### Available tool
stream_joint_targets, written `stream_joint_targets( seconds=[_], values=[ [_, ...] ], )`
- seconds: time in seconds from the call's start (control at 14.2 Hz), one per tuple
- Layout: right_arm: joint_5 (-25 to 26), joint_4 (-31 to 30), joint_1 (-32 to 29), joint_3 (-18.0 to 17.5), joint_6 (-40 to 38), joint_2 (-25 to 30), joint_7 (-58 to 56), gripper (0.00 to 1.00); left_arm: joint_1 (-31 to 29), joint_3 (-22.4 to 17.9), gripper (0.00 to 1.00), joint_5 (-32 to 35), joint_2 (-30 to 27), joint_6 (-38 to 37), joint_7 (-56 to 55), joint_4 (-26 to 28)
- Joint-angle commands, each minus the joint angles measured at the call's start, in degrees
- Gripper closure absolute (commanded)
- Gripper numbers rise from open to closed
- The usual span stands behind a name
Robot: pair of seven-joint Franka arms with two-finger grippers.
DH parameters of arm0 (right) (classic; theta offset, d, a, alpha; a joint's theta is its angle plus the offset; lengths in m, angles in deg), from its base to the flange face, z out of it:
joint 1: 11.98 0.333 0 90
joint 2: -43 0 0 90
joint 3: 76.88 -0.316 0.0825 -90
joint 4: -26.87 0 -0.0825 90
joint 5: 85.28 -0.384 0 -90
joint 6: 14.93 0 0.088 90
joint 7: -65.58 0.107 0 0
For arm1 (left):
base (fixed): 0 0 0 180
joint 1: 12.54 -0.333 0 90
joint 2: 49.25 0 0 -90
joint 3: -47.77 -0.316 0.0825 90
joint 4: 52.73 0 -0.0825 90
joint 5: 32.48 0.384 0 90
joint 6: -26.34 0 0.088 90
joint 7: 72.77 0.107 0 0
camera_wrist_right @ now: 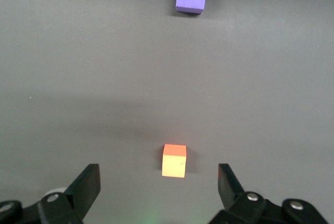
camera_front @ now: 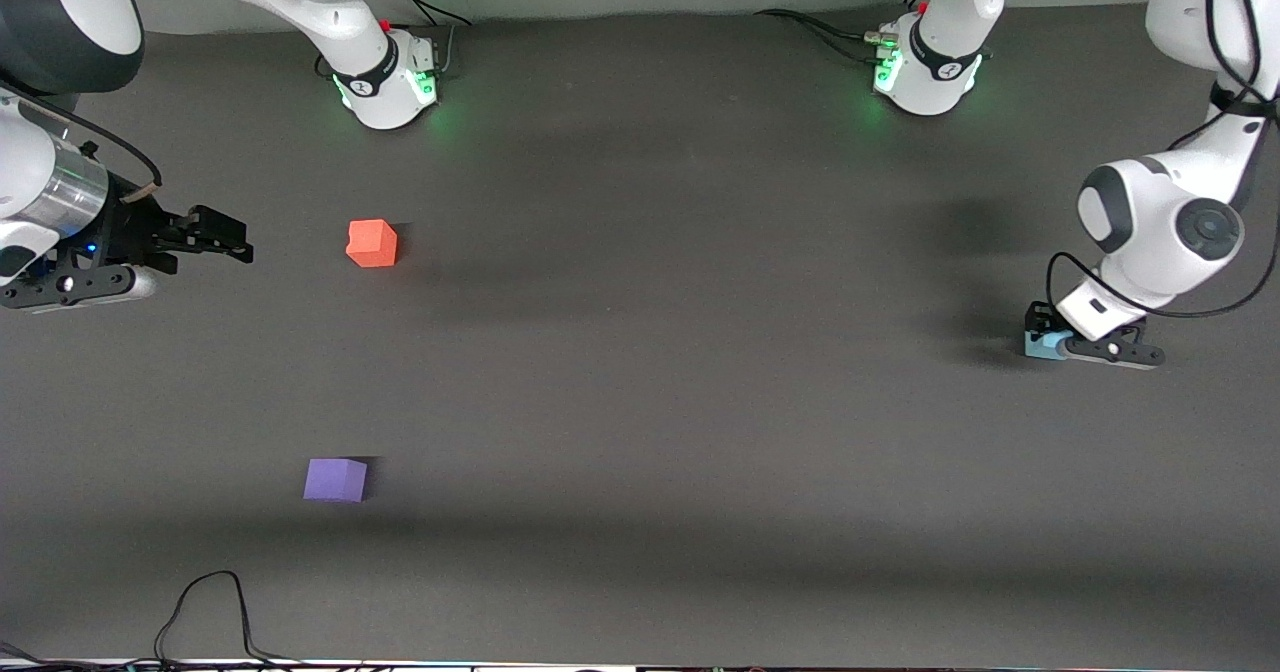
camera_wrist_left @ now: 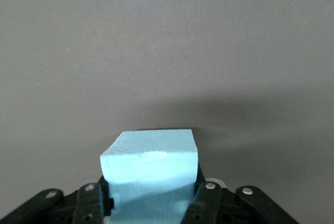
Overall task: Place blue block between orange and purple blocks
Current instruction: 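Lower the left gripper onto the light blue cube and close it, then carry the blue cube with the left gripper toward the table middle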
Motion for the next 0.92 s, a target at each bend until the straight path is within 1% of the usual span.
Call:
stream_joint_targets(
  seconds=[0.0, 0.14, 0.21, 0.35, 0.49, 0.63, 0.7, 0.85],
  values=[
    [1.1, 3.5, 0.1, 0.3, -0.8, -1.9, -0.2, 0.0, 2.4, 0.1, 0.7, -0.1, -2.7, -22.7, -2.4, -14.1],
    [1.1, 3.6, 0.1, 0.4, -0.8, -2.0, 0.0, 0.0, 5.4, 0.1, 0.7, -0.6, -2.6, -32.8, -6.9, -22.3],
    [1.1, 3.7, 0.1, 0.4, -0.8, -2.4, 0.0, 0.0, 8.1, 0.1, 0.7, -1.2, -2.6, -37.1, -11.2, -25.4],
    [1.1, 3.7, 0.0, 0.4, -0.7, -2.4, 0.0, 0.0, 13.5, 0.1, 0.7, -2.4, -2.3, -42.2, -20.6, -30.5],
    [1.1, 4.3, -0.1, 0.4, -0.8, -2.4, 0.0, 0.0, 20.0, 0.1, 0.7, -4.1, -1.8, -44.4, -30.7, -33.9],
    [1.1, 4.4, -0.1, 0.4, -0.8, -2.1, 0.0, 0.0, 28.4, 0.1, 0.69, -4.4, -1.0, -43.3, -40.5, -34.3],
    [1.1, 4.4, -0.1, 0.5, -0.8, -1.9, 0.0, 0.0, 32.8, 0.1, 0.69, -4.3, 0.6, -43.0, -46.7, -36.1],
    [1.2, 4.4, 0.0, 1.0, -0.8, -1.9, 0.0, 0.0, 41.1, 0.1, 0.69, -4.2, 6.5, -41.6, -59.5, -42.6]
  ],
)
